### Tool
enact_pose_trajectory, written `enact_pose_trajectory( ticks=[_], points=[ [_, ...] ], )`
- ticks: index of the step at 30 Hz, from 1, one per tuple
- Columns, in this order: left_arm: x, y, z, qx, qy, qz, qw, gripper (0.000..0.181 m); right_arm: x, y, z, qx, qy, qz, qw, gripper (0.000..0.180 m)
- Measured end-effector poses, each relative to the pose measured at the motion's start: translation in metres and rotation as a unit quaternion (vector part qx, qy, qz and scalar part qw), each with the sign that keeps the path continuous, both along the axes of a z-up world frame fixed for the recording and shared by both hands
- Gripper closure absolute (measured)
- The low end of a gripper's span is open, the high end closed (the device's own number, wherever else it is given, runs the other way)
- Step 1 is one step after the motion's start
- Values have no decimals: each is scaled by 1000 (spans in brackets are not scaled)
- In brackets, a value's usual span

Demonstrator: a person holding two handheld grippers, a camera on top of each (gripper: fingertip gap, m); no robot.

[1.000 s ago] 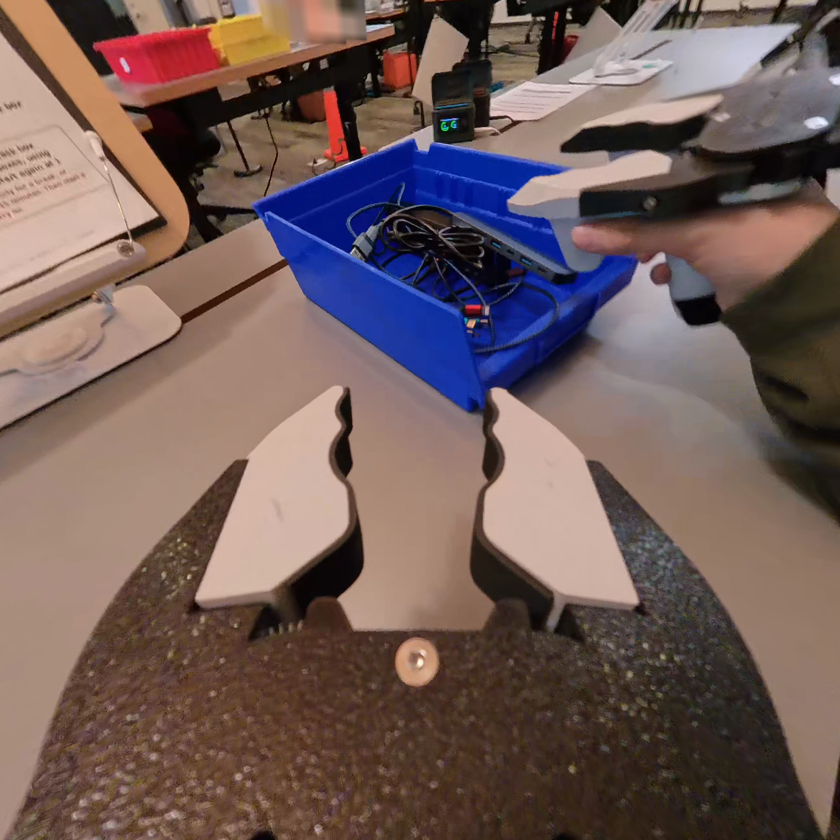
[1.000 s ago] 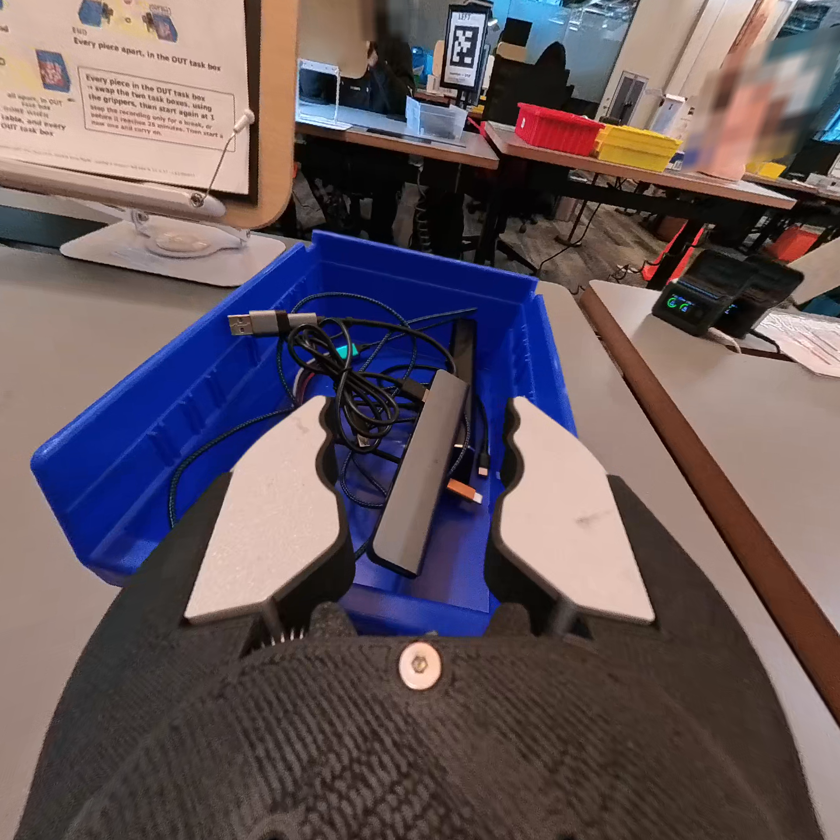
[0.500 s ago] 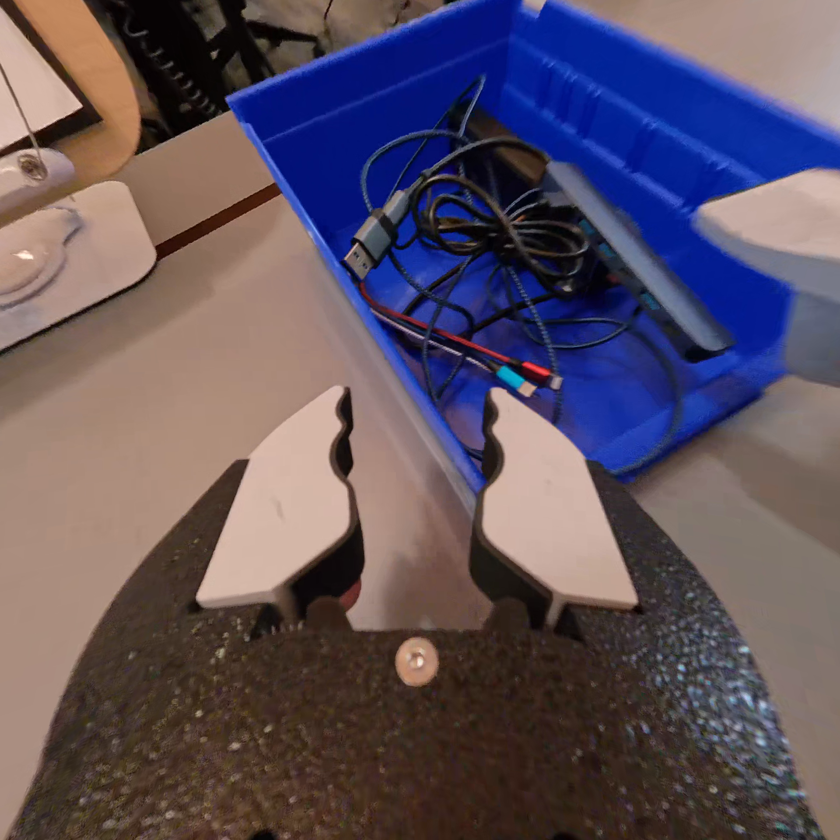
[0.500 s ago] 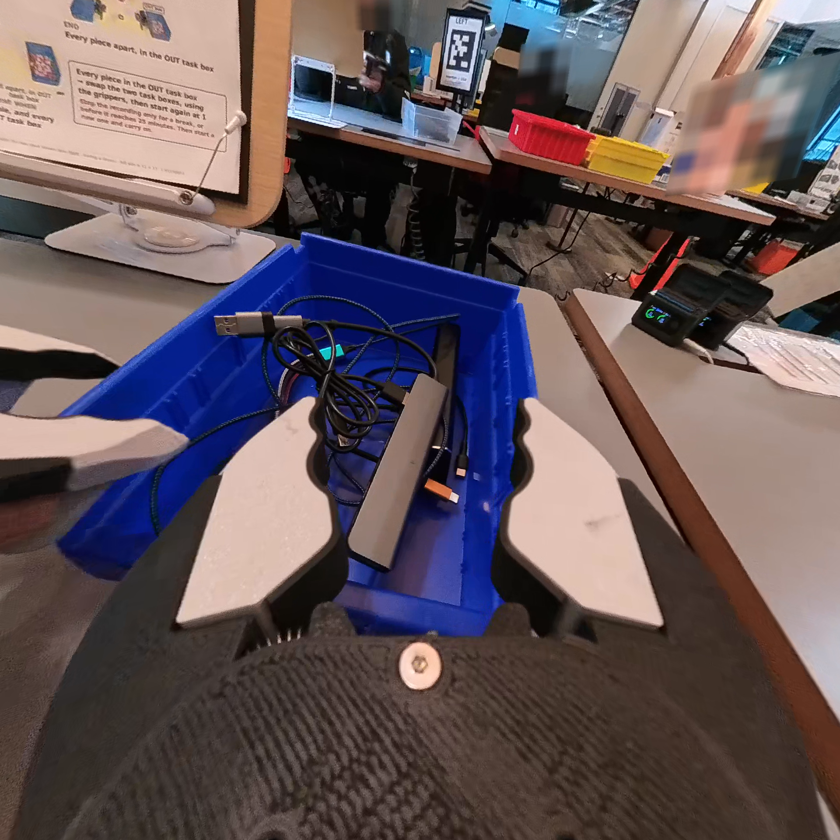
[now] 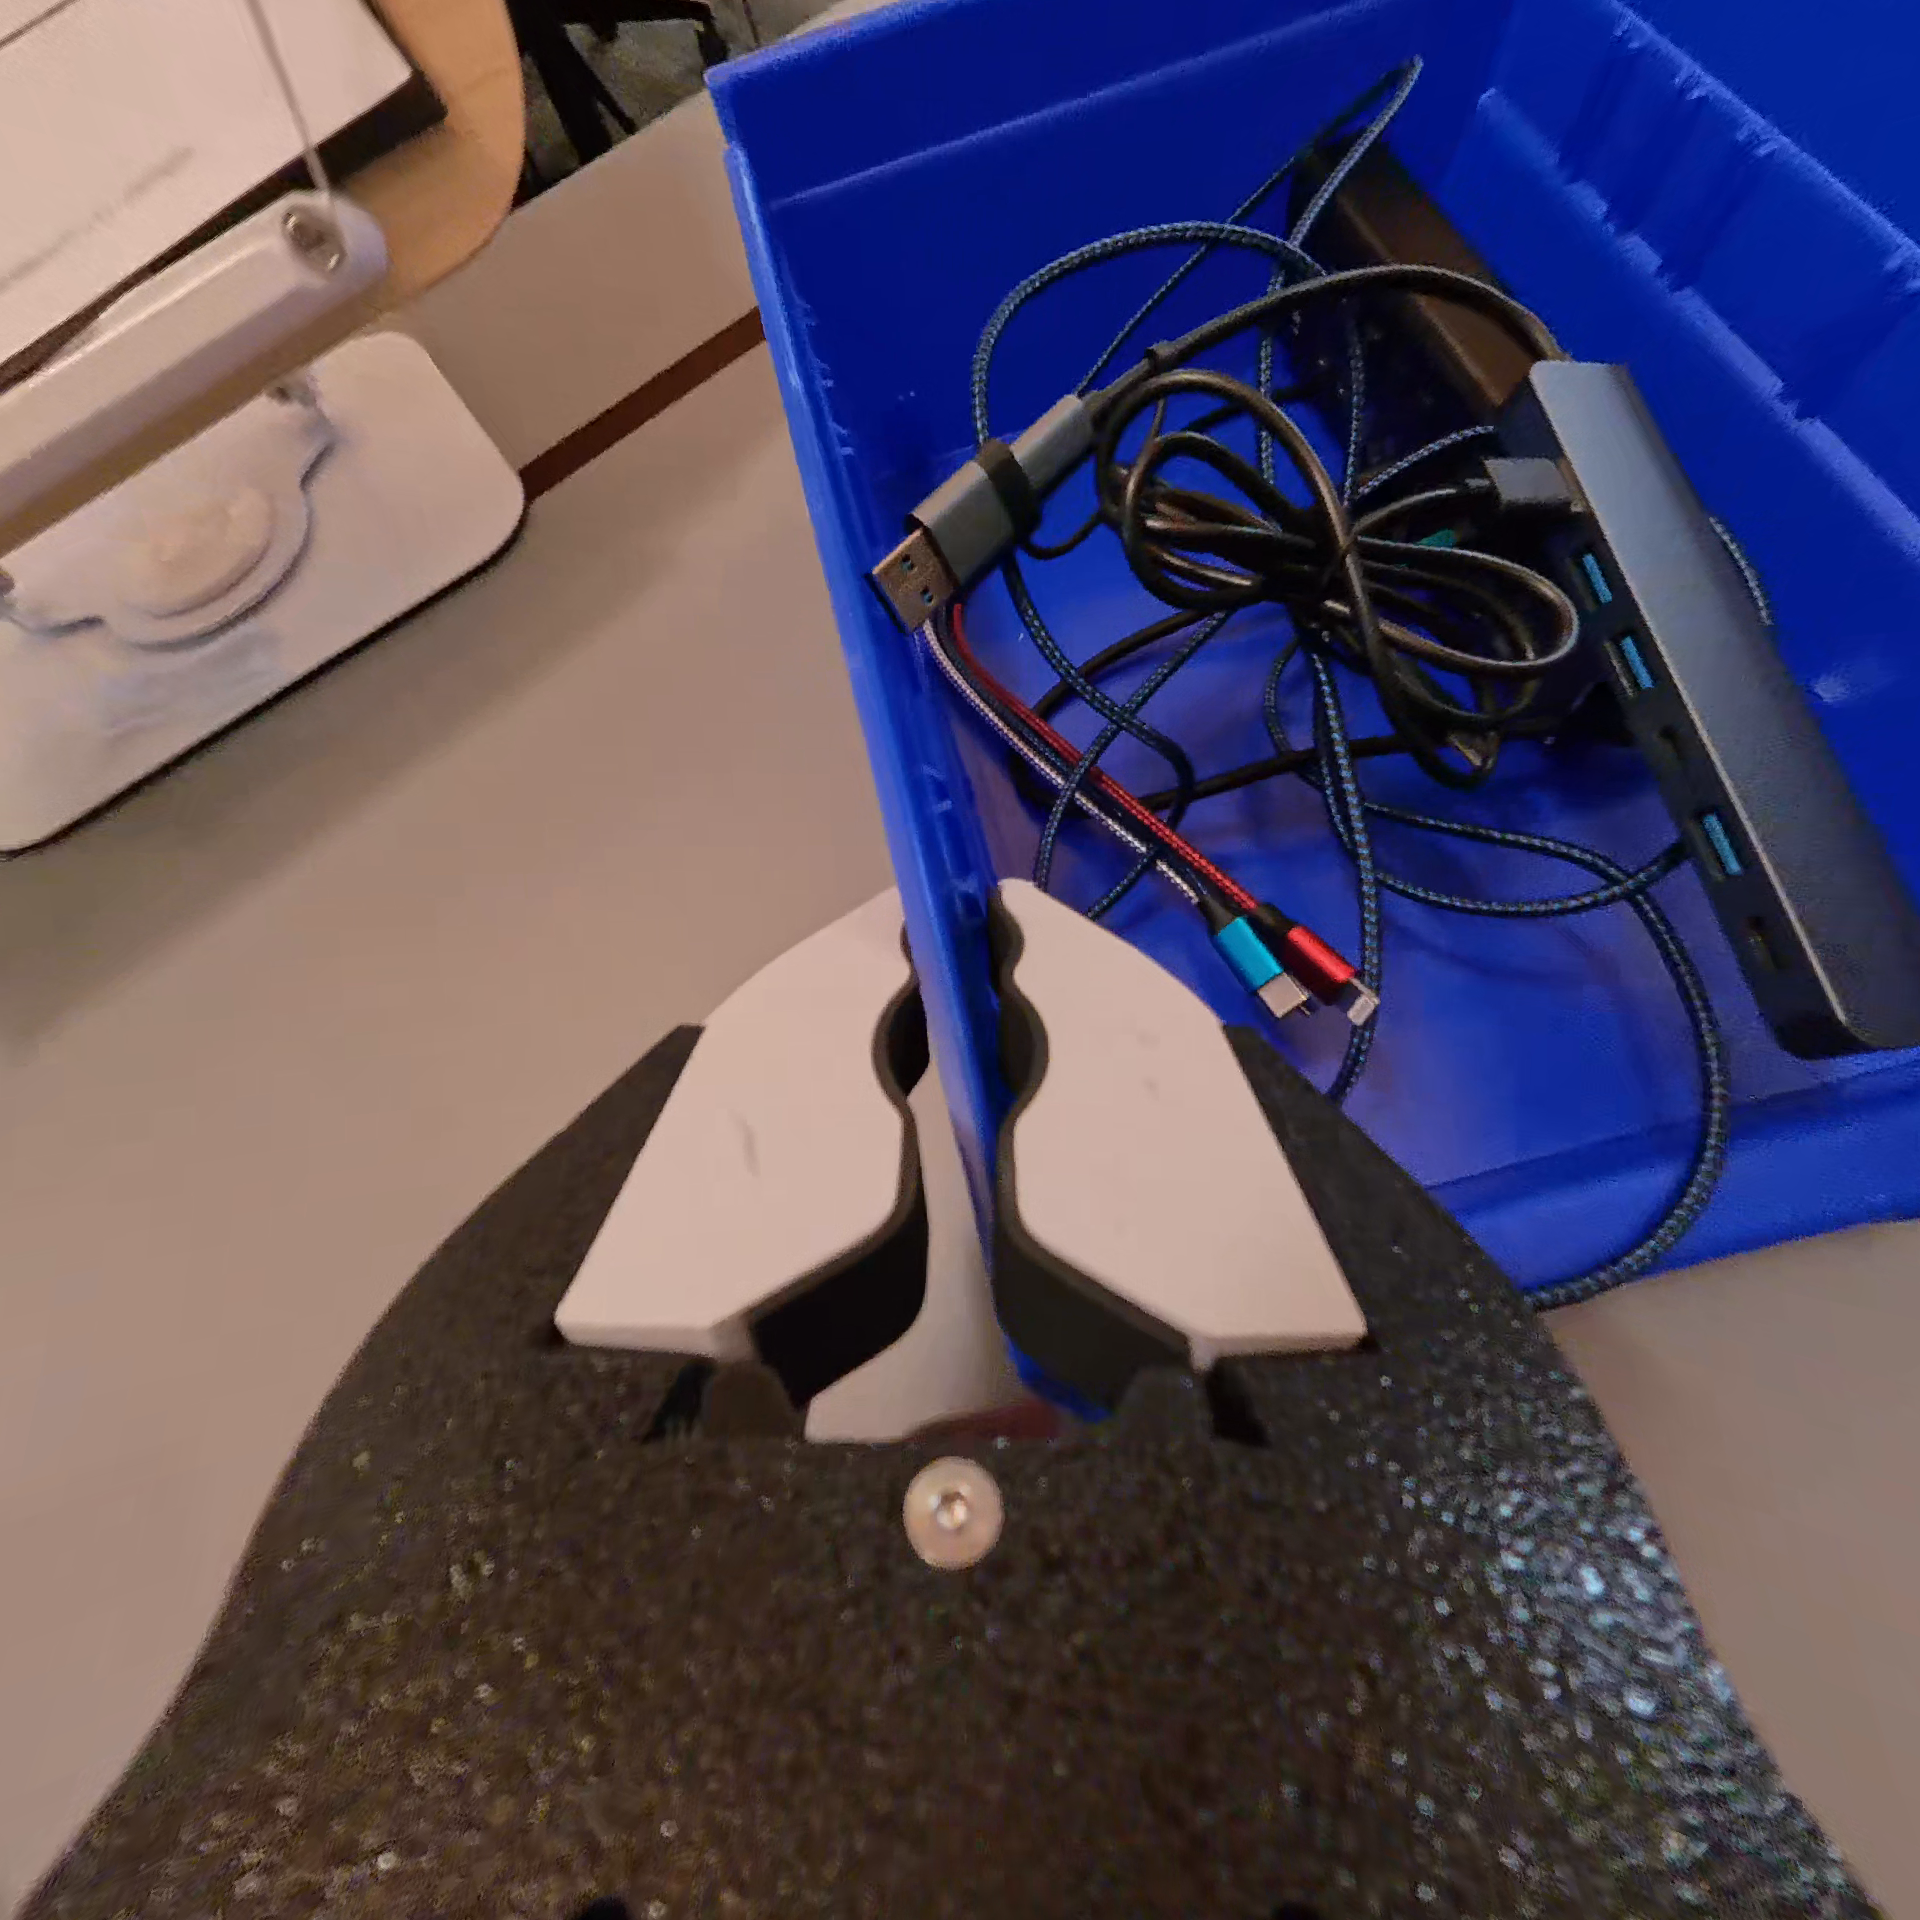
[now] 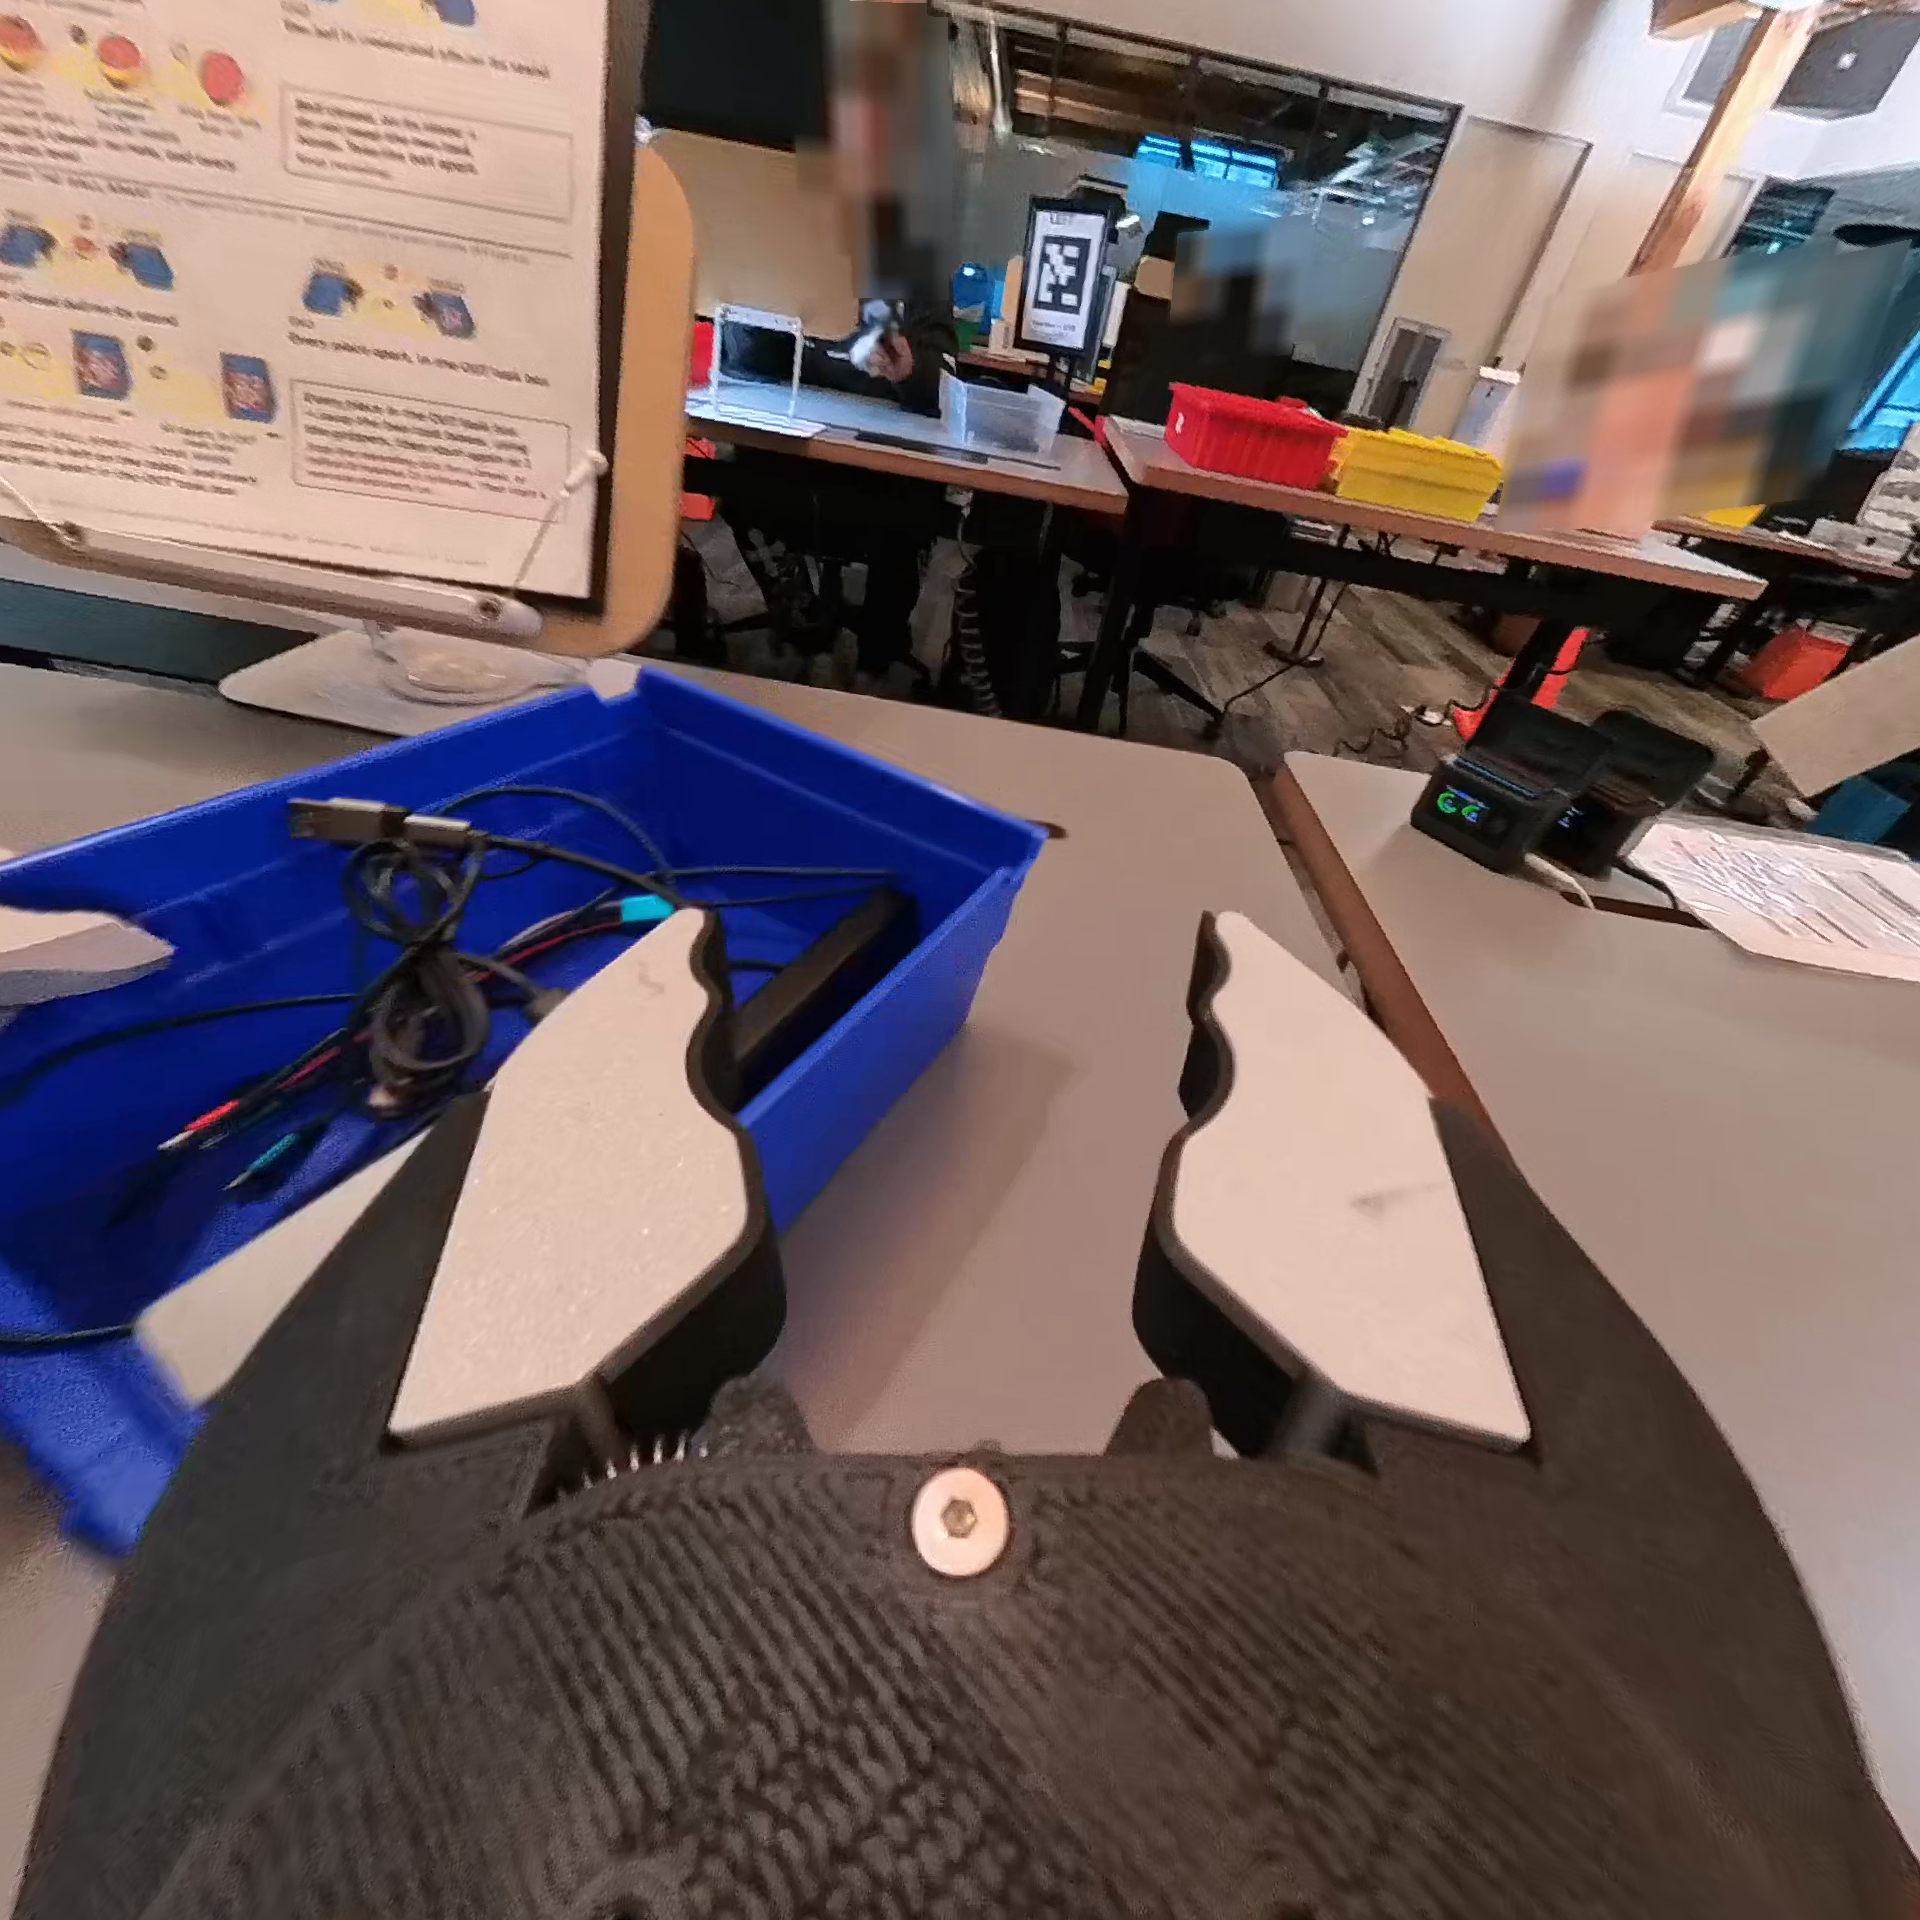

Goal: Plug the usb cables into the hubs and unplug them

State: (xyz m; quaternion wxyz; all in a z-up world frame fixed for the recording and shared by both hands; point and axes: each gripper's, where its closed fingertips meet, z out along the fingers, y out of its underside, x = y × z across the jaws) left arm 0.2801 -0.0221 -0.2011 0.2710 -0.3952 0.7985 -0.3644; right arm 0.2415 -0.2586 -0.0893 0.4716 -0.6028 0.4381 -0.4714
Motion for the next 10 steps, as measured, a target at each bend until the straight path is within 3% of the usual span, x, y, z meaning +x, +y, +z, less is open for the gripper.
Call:
enact_pose_trajectory(
  ticks=[5,10],
  points=[
    [-65,79,0,-6,28,-34,999,174,-6,35,10,6,-8,56,998,93],
    [-154,179,0,12,52,-35,998,174,-16,102,14,32,-4,140,990,93]
  ],
)
